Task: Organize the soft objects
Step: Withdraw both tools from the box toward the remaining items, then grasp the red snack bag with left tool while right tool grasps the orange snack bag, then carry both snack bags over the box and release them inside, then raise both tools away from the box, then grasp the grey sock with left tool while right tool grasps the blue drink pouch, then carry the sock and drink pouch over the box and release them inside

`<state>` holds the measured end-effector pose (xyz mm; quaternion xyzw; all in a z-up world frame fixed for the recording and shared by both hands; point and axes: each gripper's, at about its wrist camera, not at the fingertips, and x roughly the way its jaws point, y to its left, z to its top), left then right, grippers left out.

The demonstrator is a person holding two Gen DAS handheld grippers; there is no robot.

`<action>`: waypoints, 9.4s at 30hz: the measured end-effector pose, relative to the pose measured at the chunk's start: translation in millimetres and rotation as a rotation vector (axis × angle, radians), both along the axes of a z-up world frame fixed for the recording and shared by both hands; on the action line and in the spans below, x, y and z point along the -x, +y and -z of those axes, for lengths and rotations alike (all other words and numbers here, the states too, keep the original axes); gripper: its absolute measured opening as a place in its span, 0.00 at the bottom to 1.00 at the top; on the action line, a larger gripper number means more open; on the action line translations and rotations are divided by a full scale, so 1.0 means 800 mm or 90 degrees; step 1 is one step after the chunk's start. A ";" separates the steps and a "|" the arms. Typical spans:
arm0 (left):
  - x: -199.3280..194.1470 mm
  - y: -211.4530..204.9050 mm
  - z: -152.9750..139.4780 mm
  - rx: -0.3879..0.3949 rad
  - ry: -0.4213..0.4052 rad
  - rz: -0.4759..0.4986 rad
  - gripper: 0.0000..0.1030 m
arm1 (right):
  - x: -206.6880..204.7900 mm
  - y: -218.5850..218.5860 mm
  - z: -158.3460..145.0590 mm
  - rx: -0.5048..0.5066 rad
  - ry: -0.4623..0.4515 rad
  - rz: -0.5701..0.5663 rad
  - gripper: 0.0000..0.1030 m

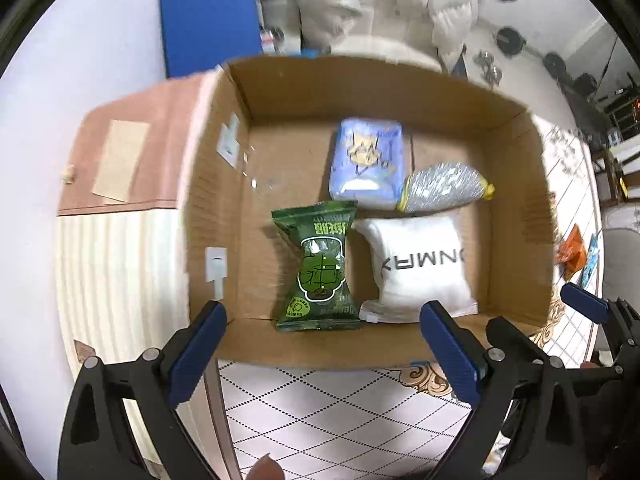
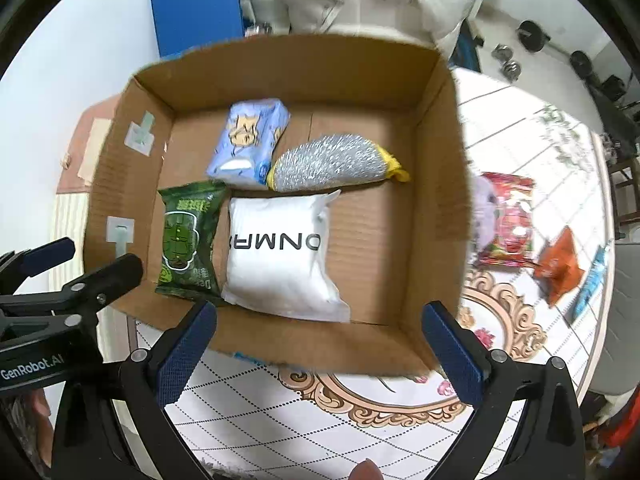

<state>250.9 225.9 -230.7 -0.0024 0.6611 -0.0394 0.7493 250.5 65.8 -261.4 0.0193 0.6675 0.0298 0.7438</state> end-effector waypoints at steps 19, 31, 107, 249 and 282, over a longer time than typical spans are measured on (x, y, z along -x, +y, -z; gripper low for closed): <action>0.085 -0.021 -0.150 -0.039 -0.186 -0.018 0.96 | 0.105 -0.049 -0.176 -0.030 -0.173 0.036 1.00; 0.030 -0.196 -0.154 0.048 -0.167 0.078 0.96 | 0.099 -0.245 -0.191 -0.021 -0.186 0.179 1.00; -0.016 -0.399 0.069 0.025 0.086 0.187 0.42 | 0.011 -0.483 0.010 -0.095 0.090 0.191 0.35; 0.010 -0.391 0.055 0.072 0.092 0.166 0.35 | 0.055 -0.445 0.044 -0.045 0.056 0.253 0.14; -0.098 0.073 0.069 0.062 0.161 -0.134 0.38 | -0.164 -0.070 0.078 -0.333 0.103 0.451 0.20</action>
